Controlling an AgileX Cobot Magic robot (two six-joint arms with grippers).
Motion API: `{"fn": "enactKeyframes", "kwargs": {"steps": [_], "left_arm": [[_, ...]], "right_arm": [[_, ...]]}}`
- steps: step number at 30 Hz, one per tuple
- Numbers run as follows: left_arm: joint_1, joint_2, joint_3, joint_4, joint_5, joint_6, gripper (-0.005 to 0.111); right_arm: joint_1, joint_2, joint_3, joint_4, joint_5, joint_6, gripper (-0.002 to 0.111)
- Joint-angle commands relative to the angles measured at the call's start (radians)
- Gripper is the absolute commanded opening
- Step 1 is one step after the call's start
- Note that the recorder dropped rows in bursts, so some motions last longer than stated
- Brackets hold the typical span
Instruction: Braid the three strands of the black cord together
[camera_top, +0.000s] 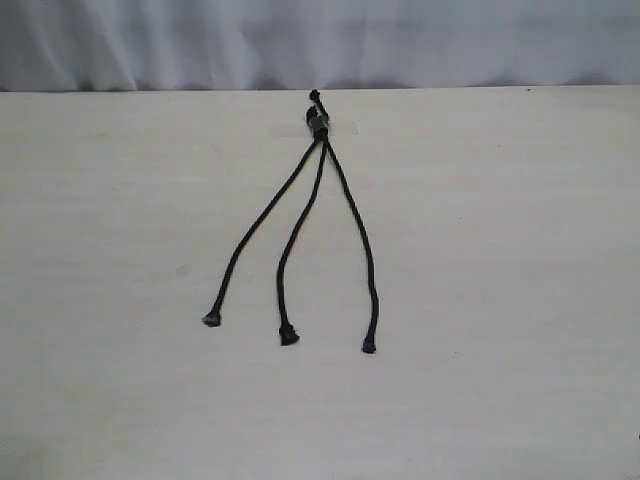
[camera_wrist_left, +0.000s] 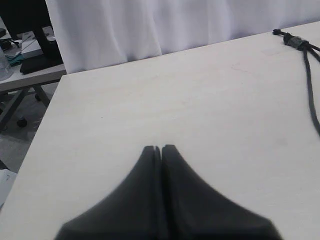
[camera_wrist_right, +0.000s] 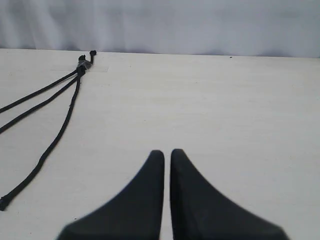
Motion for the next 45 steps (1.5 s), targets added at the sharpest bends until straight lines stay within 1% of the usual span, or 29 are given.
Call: {"fn": "enactKeyframes", "kwargs": {"steps": [1, 14, 16, 21, 23, 30, 34, 37, 40, 42, 45], "left_arm": [[0.001, -0.003, 0.002, 0.005, -0.009, -0.006, 0.0], [0.001, -0.003, 0.002, 0.005, -0.009, -0.006, 0.0], [0.001, -0.003, 0.002, 0.005, -0.009, -0.006, 0.0], [0.001, -0.003, 0.002, 0.005, -0.009, -0.006, 0.0], [0.001, -0.003, 0.002, 0.005, -0.009, -0.006, 0.0], [0.001, -0.003, 0.002, 0.005, -0.009, -0.006, 0.0], [0.001, -0.003, 0.002, 0.021, -0.03, -0.002, 0.0], [0.001, -0.003, 0.002, 0.016, -0.099, -0.002, 0.0], [0.001, -0.003, 0.002, 0.016, -0.241, -0.002, 0.0], [0.001, -0.003, 0.002, 0.016, -0.342, -0.002, 0.0], [0.001, -0.003, 0.002, 0.02, -0.454, -0.002, 0.0]], "right_arm": [[0.0, -0.004, 0.001, 0.0, -0.006, 0.0, 0.004], [0.0, -0.004, 0.001, 0.0, -0.024, 0.0, 0.004], [0.0, -0.004, 0.001, 0.0, -0.086, 0.0, 0.004], [0.0, -0.004, 0.001, 0.0, -0.325, 0.0, 0.004], [0.0, -0.004, 0.001, 0.0, -0.381, 0.0, 0.004], [0.0, -0.004, 0.001, 0.0, -0.439, 0.0, 0.004], [0.0, -0.004, 0.001, 0.0, -0.509, 0.0, 0.004], [0.0, -0.004, 0.001, 0.0, -0.511, 0.0, 0.004], [0.0, -0.004, 0.001, 0.036, -0.489, 0.0, 0.004], [0.0, 0.017, -0.047, 0.068, -0.408, 0.0, 0.004], [0.0, 0.133, -0.14, 0.075, -0.264, 0.0, 0.004]]}}
